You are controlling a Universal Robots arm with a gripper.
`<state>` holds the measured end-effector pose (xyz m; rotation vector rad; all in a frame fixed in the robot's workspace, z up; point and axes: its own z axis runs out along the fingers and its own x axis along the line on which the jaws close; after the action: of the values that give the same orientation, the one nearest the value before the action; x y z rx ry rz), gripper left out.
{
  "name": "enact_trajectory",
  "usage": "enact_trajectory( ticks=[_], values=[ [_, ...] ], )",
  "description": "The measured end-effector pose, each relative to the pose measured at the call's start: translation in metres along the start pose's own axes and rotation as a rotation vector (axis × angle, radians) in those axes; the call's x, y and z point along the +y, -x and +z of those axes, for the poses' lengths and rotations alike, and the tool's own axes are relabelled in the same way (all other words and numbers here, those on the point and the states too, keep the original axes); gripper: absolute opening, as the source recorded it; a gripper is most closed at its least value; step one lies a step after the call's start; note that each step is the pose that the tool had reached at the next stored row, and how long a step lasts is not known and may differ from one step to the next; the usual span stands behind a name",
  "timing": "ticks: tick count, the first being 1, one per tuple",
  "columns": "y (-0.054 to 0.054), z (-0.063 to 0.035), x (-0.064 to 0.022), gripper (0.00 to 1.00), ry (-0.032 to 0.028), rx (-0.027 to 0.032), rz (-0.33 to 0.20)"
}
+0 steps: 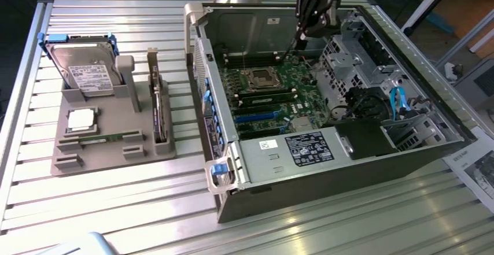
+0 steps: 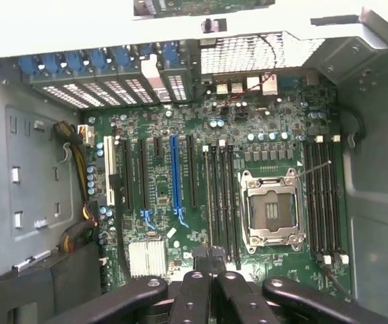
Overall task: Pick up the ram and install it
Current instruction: 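Press down the ram until it locks into place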
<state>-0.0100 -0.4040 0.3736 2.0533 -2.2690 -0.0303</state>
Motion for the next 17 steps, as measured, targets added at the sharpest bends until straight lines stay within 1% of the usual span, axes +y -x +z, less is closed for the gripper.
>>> enact_trajectory(
  ticks=[2, 4, 13, 14, 15, 17],
  values=[
    [0.0000, 0.0000, 0.0000, 0.10, 0.0029, -0.0044, 0.062],
    [0.0000, 0.0000, 0.0000, 0.10, 0.0066, -0.0098, 0.140],
    [0.0000, 0.0000, 0.0000, 0.10, 0.0147, -0.0217, 0.312],
    [0.0000, 0.0000, 0.0000, 0.10, 0.0160, -0.0236, 0.339],
    [0.0000, 0.0000, 0.0000, 0.10, 0.0184, -0.0271, 0.390],
    [0.0000, 0.0000, 0.0000, 0.10, 0.0200, -0.0296, 0.426]
  ],
)
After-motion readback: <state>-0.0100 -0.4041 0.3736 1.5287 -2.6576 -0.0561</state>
